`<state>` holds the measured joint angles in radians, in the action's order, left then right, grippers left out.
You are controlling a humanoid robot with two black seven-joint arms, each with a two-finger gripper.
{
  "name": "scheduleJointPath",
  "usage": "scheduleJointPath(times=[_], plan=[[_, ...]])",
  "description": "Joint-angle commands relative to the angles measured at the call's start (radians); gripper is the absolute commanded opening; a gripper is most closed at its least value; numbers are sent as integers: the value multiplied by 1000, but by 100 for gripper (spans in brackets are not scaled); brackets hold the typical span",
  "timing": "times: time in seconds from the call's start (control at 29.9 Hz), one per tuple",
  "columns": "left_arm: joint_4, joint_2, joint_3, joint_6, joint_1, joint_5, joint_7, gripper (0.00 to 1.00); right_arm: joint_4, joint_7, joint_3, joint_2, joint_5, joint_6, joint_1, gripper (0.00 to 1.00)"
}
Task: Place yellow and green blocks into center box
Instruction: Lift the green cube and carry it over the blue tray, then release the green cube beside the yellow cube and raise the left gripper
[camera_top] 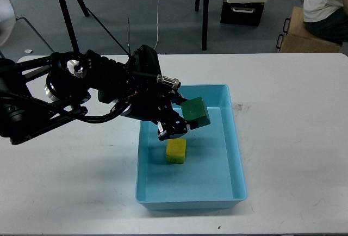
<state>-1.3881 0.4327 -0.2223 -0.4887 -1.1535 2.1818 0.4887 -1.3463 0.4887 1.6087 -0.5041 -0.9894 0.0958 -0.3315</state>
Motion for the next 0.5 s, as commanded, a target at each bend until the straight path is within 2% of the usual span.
scheduleJointPath(times=[0.0, 0.07, 0.1, 0.27, 0.47], plan=[[0, -3, 6, 0, 8, 0, 0, 56, 1, 0, -1, -1, 0, 1, -1, 98], [1, -5, 8, 0, 18, 0, 0, 81, 0, 0, 0, 1, 0, 1, -1, 98], [1, -5, 6, 0, 24, 0, 0, 89, -2, 0, 0, 1, 0, 1, -1, 98], [18, -5, 0, 0, 31, 0, 0, 99, -4, 0, -1, 1, 0, 1, 0, 98], [32, 1, -34, 0, 28, 0, 0, 99, -7, 0, -1, 1, 0, 1, 3, 98]])
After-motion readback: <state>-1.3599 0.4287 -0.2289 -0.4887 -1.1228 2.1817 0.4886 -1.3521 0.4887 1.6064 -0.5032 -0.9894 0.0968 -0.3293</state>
